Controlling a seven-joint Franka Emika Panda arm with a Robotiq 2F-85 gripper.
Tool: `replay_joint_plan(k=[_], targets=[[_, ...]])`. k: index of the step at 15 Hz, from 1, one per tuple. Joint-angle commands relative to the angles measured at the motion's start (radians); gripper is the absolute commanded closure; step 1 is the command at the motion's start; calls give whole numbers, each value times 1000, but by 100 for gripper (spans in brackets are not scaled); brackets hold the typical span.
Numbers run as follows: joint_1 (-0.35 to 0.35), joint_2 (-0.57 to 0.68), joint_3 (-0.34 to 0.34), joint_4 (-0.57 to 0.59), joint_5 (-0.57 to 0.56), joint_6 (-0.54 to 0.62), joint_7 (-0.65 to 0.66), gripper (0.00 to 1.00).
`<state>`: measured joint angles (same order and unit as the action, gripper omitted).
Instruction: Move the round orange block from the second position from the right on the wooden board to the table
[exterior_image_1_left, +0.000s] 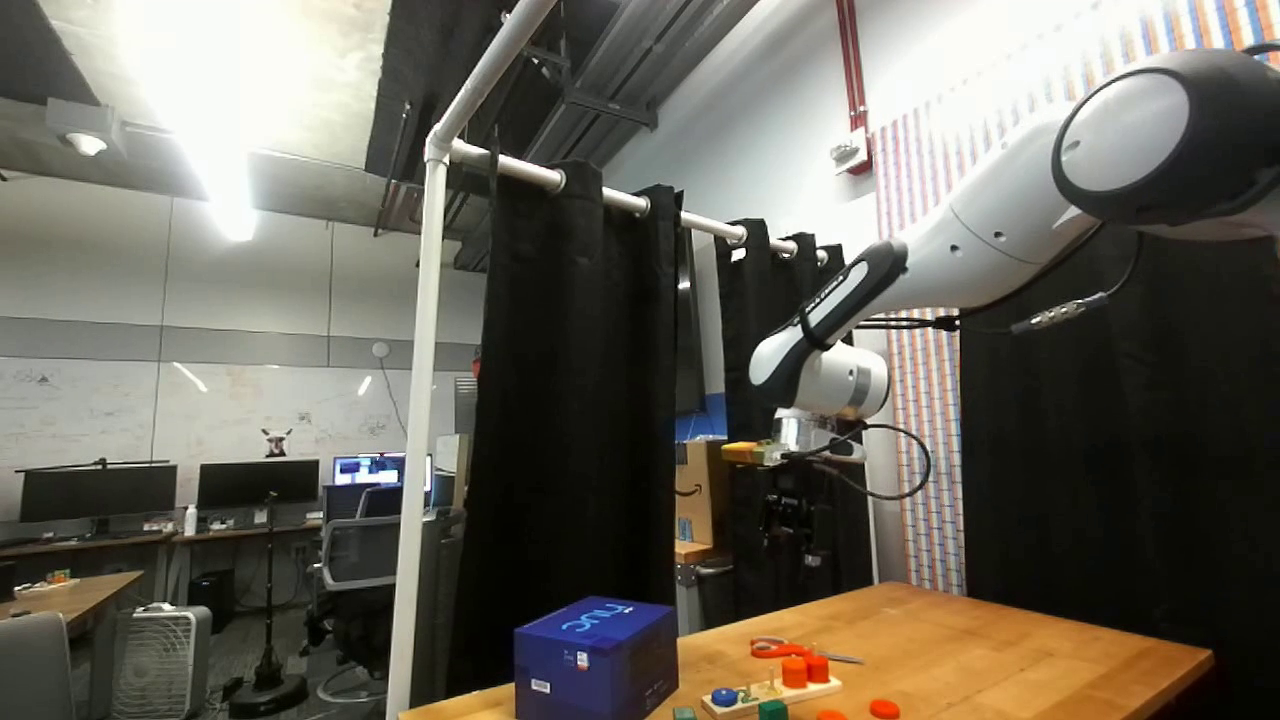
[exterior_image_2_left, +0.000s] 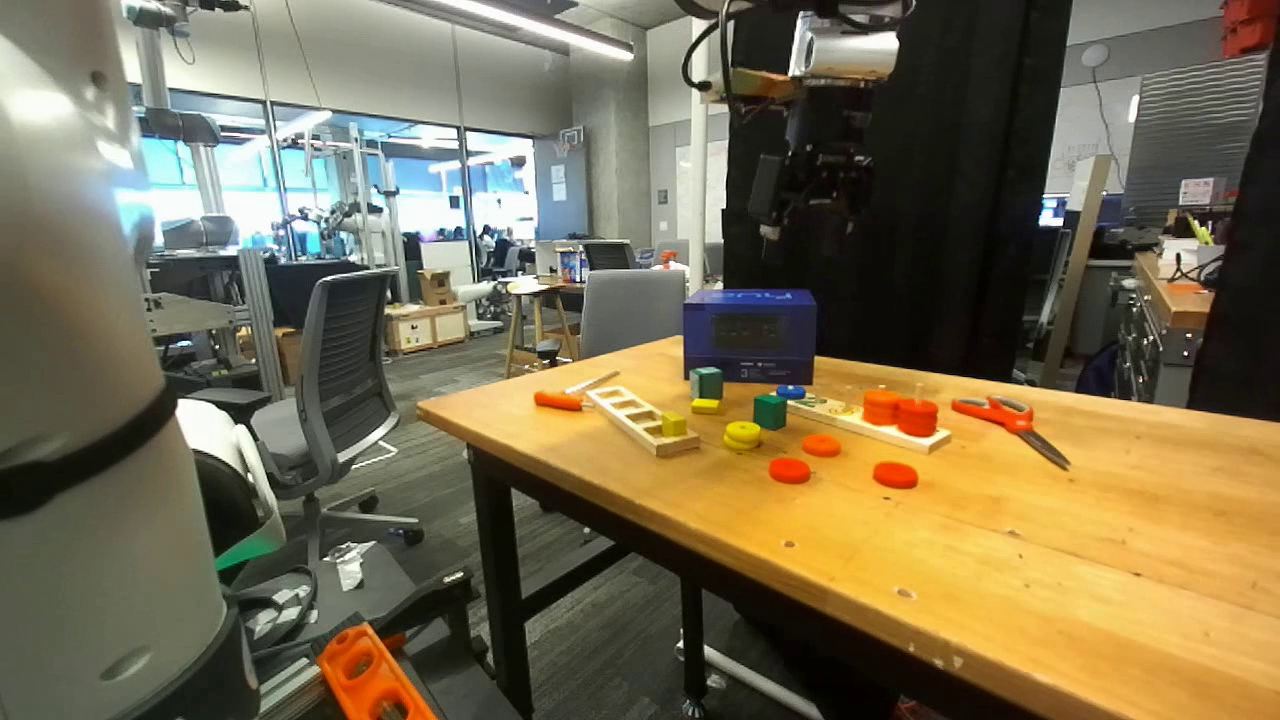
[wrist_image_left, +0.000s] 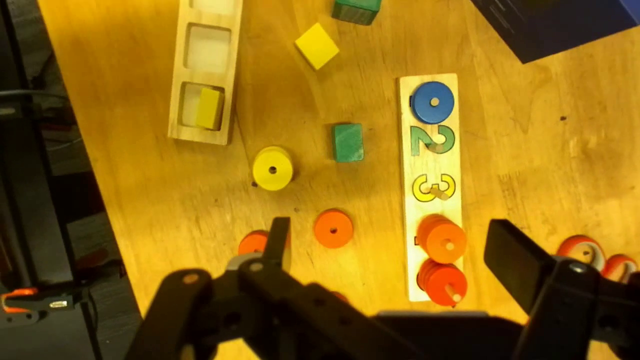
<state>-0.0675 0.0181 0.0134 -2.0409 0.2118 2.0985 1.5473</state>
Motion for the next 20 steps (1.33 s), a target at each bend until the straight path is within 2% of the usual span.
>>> replay_joint_plan(k=[1, 8, 14, 20], targets=[[33, 97, -10, 86, -32, 10, 159, 0], [61, 231, -37, 143, -82, 4, 249, 0], [61, 317, -73, 192, -115, -2, 250, 0], [62, 401, -98, 288, -117, -25, 244, 0]])
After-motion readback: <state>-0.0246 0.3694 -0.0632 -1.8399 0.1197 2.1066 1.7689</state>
